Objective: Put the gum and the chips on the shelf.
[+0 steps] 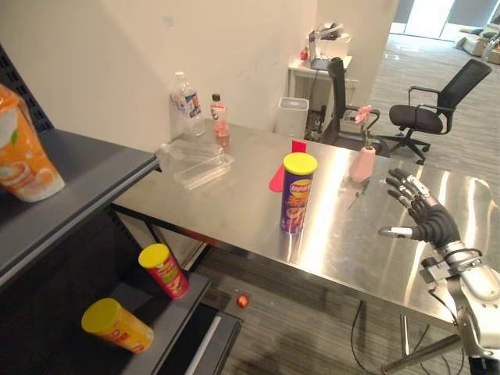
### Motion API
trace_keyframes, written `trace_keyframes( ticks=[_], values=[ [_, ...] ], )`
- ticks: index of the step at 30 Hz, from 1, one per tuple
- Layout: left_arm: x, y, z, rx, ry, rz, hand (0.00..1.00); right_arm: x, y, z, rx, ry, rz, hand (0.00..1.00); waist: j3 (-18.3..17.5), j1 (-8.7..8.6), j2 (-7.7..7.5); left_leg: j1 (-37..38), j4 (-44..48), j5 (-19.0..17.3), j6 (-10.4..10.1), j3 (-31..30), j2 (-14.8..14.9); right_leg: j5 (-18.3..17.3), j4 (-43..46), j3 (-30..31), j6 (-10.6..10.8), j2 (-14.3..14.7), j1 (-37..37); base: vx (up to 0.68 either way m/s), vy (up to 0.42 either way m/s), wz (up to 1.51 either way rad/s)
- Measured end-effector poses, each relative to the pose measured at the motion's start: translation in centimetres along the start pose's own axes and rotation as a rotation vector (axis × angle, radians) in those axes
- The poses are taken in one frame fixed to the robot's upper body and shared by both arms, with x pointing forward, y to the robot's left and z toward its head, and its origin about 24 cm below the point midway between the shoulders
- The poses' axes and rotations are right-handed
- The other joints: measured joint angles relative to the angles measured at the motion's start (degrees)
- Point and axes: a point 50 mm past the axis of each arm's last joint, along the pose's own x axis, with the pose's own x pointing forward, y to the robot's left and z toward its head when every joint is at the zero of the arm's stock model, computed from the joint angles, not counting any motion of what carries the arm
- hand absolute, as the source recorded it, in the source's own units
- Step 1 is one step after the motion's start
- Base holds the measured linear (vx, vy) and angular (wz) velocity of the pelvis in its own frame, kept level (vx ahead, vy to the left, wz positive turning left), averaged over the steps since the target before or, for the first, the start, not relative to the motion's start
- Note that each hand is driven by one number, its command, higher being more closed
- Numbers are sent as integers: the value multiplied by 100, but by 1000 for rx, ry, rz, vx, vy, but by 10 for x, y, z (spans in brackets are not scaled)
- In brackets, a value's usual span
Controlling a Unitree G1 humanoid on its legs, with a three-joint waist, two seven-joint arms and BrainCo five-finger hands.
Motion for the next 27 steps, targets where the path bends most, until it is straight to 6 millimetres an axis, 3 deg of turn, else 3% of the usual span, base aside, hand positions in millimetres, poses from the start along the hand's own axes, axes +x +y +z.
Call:
trace_keyframes(
  ticks=[8, 12, 14, 27],
  values=[
    [1, 0, 3, 31, -9, -8, 0, 5, 6, -10, 27, 34, 21, 0, 5, 25, 18, -75, 3, 64, 23, -163, -15, 67, -39, -124, 2, 18, 51, 76, 4, 10],
    [2, 2, 9, 56, -24, -13, 0, 14, 5, -16, 38, 48, 19, 0, 88, 32, 70, -77, 2, 64, 23, -262, -8, 61, -60, -173, -9, 35, 102, 32, -10, 9],
    [3, -2, 14, 70, -35, -29, 0, 20, 4, -22, 16, 77, 18, 0, 193, 116, 90, -77, 1, 70, 28, -310, -9, 25, -58, -212, -56, 35, 114, -35, -10, 8],
    [4, -4, 18, 72, -44, -33, 0, 41, 13, -34, 26, 124, 67, 0, 333, 174, 136, -178, 2, 123, 34, -556, -21, 39, -108, -444, -23, 36, 203, -4, -4, 9]
  ],
)
